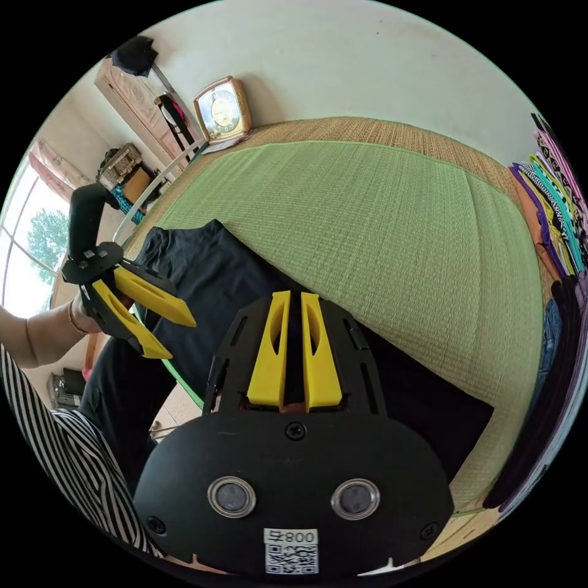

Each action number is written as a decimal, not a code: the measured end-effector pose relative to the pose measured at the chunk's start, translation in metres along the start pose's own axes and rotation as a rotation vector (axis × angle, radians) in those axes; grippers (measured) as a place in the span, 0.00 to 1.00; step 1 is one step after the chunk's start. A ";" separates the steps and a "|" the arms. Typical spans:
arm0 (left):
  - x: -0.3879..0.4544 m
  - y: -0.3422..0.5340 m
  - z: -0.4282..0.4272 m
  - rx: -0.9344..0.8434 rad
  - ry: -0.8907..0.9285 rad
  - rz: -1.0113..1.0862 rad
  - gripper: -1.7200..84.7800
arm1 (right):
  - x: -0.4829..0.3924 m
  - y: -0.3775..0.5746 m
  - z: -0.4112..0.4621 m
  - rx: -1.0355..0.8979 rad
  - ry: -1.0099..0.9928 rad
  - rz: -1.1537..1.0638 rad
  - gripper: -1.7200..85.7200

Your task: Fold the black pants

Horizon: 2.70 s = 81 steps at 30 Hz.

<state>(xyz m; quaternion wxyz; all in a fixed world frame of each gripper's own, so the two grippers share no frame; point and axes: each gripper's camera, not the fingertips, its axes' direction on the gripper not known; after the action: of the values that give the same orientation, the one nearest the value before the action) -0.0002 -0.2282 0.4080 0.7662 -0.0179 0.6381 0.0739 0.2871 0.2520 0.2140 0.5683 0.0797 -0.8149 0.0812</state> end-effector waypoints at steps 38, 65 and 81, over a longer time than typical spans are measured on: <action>-0.078 -0.068 0.170 -0.060 -0.575 -0.091 0.03 | -0.097 -0.048 -0.080 -0.109 0.124 0.013 0.02; -0.041 -0.168 0.339 -0.108 -0.235 0.159 0.10 | -0.011 0.114 -0.352 0.158 0.163 0.622 0.10; -0.009 -0.296 0.498 -0.403 -0.267 0.346 0.11 | 0.026 0.146 -0.411 0.156 0.085 0.677 0.11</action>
<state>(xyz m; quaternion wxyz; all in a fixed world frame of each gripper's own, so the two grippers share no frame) 0.5236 -0.4613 0.4895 0.8003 -0.0507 0.4977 0.3305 0.6212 0.4845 0.3727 0.5347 -0.1551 -0.7622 0.3302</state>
